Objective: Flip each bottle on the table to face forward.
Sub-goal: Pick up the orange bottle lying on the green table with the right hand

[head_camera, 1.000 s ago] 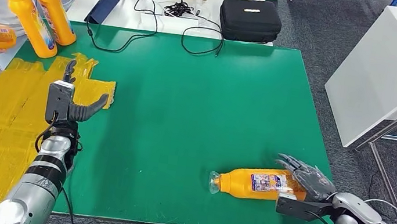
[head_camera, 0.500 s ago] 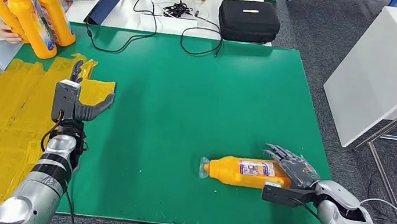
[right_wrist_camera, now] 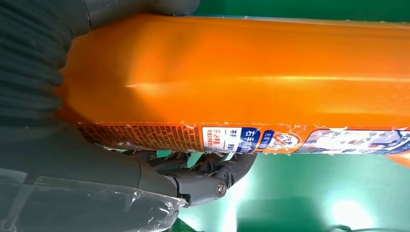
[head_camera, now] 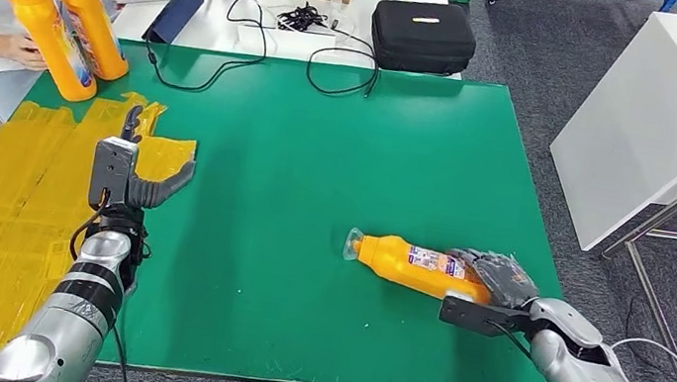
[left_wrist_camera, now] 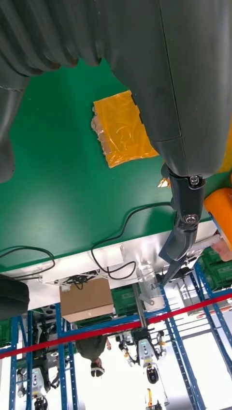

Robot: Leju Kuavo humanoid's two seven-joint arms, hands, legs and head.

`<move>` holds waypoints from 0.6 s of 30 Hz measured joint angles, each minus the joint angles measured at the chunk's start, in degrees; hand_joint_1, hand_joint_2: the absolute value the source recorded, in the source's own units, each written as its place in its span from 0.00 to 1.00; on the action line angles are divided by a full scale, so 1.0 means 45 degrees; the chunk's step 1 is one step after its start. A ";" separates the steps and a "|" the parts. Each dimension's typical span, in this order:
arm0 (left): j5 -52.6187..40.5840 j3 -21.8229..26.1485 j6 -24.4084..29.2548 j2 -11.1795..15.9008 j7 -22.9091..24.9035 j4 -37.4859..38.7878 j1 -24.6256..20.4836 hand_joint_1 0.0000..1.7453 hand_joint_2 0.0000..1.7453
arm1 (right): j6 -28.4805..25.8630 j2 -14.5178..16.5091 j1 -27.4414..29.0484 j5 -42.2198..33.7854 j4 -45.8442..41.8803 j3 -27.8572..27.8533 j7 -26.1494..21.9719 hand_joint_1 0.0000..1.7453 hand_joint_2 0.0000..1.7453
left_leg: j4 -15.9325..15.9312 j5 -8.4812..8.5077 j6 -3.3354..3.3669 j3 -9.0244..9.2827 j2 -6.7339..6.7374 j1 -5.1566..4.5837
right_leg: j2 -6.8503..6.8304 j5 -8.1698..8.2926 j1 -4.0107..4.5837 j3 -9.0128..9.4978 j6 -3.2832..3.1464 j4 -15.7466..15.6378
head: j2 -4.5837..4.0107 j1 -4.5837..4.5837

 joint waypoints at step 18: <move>0.0089 0.0000 -0.0022 0.0000 0.0056 0.0005 0.0026 0.00 1.00 | -0.0861 0.0619 -0.0121 0.0087 0.0443 -0.0072 0.0731 1.00 1.00 | -0.0002 -0.0001 -0.0001 0.0025 0.0027 0.0002 | 0.0031 0.0004 0.0004 0.0016 -0.0005 0.0000 | 0.0000 0.0000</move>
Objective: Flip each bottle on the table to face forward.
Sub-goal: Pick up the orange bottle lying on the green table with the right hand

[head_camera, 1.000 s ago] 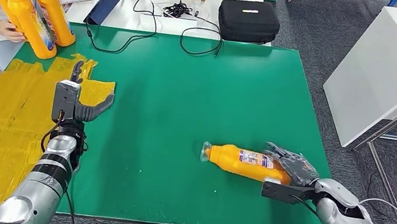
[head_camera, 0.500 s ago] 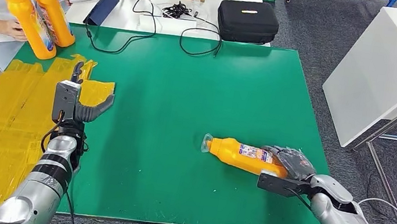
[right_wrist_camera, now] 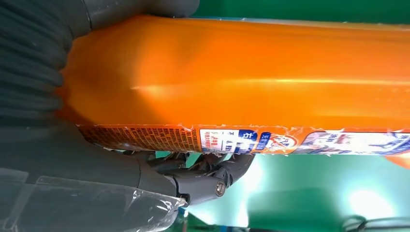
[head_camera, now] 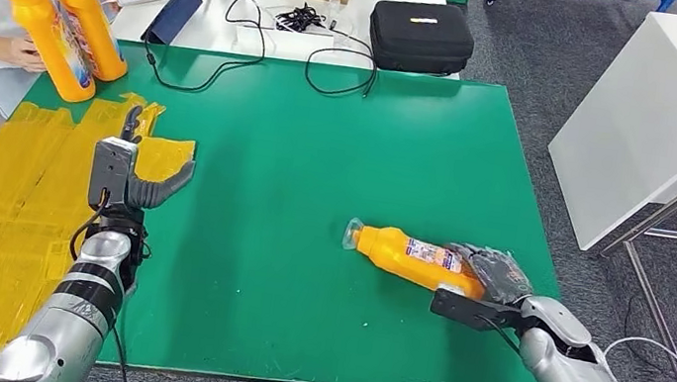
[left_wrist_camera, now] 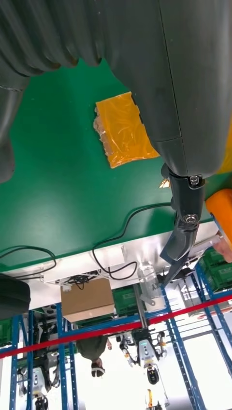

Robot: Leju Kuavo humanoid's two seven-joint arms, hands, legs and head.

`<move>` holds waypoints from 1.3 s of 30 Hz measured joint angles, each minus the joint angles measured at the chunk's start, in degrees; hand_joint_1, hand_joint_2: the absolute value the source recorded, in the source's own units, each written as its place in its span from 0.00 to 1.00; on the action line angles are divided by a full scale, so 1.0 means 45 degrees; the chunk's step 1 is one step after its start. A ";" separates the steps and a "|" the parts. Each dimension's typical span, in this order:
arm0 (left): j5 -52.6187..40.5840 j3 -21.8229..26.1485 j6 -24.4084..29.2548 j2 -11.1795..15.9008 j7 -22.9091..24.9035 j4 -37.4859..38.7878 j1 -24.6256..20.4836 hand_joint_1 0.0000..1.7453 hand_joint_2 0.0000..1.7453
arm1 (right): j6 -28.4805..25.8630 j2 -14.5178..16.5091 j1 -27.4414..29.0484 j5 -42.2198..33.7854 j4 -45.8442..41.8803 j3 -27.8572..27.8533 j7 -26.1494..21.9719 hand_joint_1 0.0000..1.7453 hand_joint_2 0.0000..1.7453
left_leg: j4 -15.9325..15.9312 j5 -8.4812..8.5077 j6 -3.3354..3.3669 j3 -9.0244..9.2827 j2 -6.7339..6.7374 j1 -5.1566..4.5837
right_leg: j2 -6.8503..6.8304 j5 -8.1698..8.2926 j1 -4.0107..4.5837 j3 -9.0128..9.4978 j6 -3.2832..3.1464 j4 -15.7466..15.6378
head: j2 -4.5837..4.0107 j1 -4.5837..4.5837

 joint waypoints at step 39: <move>0.4626 -0.5224 -0.7007 -0.0809 0.3642 -0.4210 0.1930 0.00 1.00 | -0.6540 0.7421 0.2538 -0.2483 -0.3773 -0.5851 -0.1636 1.00 1.00 | -0.0003 0.0002 -0.0024 -0.0110 -0.0070 0.0035 | -0.0024 -0.0015 0.0025 -0.0079 -0.0007 0.0006 | 0.0000 0.0000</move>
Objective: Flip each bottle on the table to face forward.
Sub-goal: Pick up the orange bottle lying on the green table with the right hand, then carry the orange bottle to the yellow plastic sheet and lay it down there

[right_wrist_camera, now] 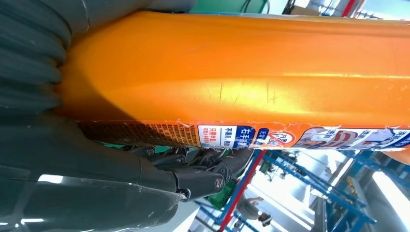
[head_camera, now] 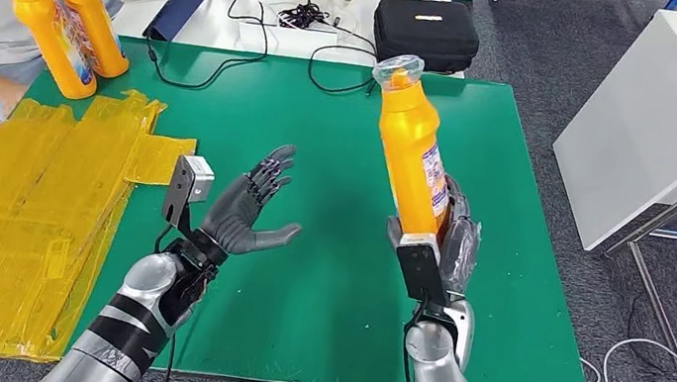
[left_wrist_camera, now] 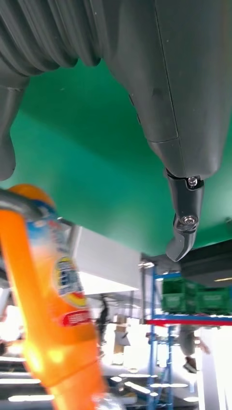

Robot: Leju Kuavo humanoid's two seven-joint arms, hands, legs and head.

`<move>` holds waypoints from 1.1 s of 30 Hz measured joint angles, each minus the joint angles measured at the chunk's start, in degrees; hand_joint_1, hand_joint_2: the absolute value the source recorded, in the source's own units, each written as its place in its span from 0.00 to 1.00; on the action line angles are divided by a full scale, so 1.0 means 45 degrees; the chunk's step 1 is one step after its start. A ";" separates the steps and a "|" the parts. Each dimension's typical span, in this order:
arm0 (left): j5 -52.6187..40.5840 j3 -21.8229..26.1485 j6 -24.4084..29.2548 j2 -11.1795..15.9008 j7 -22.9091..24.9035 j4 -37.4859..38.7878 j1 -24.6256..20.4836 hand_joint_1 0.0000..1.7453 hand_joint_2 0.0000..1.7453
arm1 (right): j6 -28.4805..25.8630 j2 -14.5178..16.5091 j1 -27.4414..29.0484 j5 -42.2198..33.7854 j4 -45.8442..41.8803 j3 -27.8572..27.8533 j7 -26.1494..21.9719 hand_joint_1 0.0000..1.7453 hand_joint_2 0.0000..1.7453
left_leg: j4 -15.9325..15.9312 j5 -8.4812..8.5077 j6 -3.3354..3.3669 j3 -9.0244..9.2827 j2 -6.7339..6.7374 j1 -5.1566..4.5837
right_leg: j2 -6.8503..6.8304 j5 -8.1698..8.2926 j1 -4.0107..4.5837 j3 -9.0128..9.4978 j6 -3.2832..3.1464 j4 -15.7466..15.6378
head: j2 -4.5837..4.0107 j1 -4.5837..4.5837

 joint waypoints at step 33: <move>0.1896 -0.0440 -0.0338 0.0868 -0.0240 0.0289 0.0056 0.00 1.00 | -0.0137 0.1804 -0.1078 0.0524 0.5242 0.6326 -0.0306 1.00 1.00 | -0.0002 0.0003 -0.0005 -0.0013 0.0013 0.0003 | 0.0006 -0.0005 -0.0001 -0.0033 -0.0008 0.0002 | 0.0000 0.0004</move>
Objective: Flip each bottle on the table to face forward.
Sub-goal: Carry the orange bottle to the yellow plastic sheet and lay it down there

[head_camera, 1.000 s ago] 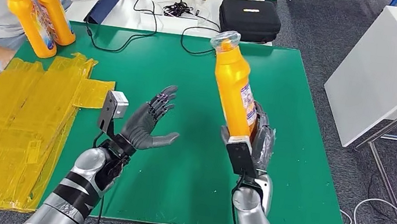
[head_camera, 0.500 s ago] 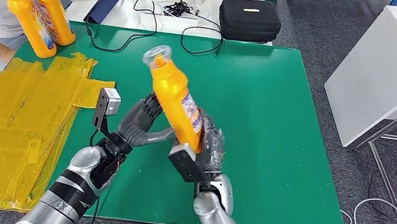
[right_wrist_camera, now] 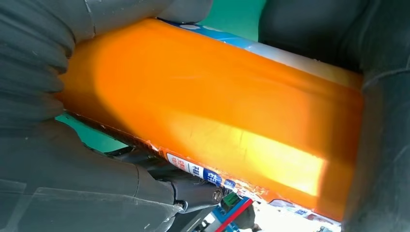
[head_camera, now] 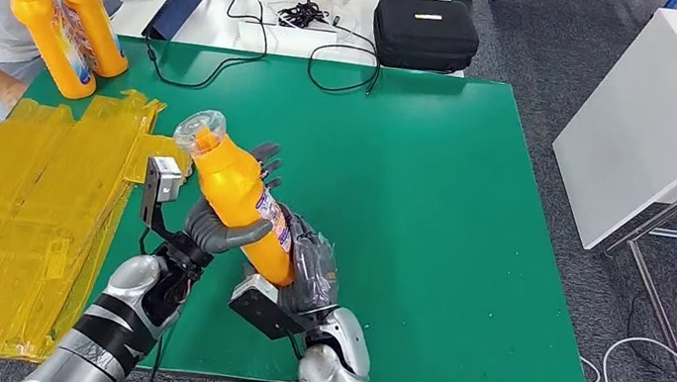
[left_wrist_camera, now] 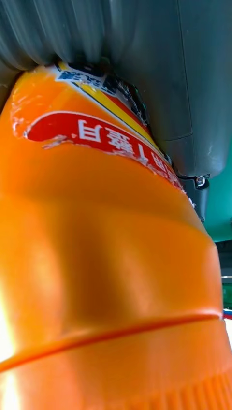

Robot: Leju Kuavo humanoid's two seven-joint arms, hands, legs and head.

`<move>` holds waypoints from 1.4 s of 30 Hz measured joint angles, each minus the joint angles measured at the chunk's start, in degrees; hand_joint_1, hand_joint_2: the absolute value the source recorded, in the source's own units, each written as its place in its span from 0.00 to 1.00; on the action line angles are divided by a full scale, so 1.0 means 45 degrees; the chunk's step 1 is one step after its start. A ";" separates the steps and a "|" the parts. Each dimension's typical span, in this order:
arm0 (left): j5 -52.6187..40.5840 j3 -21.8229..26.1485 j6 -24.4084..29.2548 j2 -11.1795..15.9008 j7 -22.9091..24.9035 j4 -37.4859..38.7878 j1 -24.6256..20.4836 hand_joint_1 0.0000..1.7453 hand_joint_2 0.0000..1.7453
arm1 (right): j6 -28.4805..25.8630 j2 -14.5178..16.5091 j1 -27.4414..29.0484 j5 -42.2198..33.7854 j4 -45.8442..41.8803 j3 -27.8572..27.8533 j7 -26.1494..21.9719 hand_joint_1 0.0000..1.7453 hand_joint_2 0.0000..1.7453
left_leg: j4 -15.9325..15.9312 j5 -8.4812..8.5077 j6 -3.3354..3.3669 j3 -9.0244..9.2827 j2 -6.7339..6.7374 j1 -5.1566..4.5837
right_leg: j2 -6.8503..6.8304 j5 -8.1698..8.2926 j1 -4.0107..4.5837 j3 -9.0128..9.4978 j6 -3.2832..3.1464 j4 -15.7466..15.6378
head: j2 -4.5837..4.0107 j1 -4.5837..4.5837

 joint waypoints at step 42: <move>-0.0523 0.0200 0.0600 -0.0096 -0.0222 0.0015 0.0057 1.00 1.00 | 0.1778 -0.0489 0.0849 -0.1133 -0.1587 -0.0177 -0.0378 0.00 1.00 | 0.0000 -0.0002 -0.0001 -0.0006 0.0000 0.0000 | 0.0002 0.0000 0.0000 -0.0003 0.0000 0.0000 | 0.0000 0.0002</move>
